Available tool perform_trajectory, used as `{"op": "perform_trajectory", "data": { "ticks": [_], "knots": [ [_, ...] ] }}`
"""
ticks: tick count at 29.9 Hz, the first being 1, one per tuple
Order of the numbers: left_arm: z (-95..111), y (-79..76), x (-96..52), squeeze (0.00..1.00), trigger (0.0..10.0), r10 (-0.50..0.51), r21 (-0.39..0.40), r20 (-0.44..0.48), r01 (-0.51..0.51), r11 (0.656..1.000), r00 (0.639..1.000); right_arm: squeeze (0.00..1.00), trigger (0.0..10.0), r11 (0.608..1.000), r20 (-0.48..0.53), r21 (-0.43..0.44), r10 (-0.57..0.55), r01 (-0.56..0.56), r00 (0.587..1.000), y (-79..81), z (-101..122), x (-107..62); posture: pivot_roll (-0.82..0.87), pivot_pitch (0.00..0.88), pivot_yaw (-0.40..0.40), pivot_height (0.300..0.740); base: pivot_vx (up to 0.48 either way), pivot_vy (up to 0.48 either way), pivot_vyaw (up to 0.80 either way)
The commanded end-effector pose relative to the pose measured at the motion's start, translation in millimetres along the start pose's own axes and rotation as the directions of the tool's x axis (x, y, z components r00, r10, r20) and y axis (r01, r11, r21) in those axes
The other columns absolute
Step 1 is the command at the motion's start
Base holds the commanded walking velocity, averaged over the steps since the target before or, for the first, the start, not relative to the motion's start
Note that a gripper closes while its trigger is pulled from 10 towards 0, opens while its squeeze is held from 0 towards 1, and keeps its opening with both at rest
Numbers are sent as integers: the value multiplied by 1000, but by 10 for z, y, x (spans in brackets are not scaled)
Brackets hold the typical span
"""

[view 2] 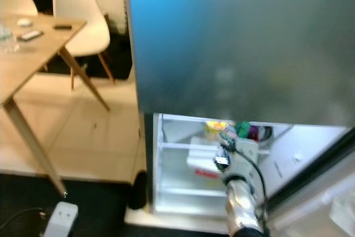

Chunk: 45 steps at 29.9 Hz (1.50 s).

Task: Restocking fridge

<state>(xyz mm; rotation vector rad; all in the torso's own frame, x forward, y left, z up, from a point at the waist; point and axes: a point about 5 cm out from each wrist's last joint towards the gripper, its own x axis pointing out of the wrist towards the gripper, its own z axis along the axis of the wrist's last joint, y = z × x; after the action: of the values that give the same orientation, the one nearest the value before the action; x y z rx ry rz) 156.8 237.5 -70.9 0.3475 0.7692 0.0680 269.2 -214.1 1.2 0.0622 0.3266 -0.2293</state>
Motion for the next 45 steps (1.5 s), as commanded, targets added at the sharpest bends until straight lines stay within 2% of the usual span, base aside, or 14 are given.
{"op": "perform_trajectory", "data": {
  "ticks": [1,5,15,25,45],
  "knots": [
    [-45,-21,-3,0,10000,9,-20,-24,-10,1000,1000,0,10000,1000,14,-3,-24,24,1000,-40,29,7,-15,33,-48,740,0,0,800],
    [48,-50,41,0,10000,14,-32,0,-14,999,1000,0,10000,998,0,-12,-61,61,998,-84,14,8,-15,33,-47,740,0,0,800],
    [206,-56,102,0,10000,22,-54,43,-19,998,999,0,10000,990,-33,55,-125,127,992,-176,-18,8,-15,31,-44,740,0,0,-55],
    [263,-93,118,0,10000,18,-52,64,-14,999,998,0,10000,990,-29,66,-121,123,992,-170,10,29,-16,23,-46,740,0,0,-788],
    [293,-142,120,0,10000,-3,-41,76,6,999,997,0,10000,995,-10,57,-80,81,997,-115,28,34,-18,17,-48,740,0,0,0]
  ]
}}
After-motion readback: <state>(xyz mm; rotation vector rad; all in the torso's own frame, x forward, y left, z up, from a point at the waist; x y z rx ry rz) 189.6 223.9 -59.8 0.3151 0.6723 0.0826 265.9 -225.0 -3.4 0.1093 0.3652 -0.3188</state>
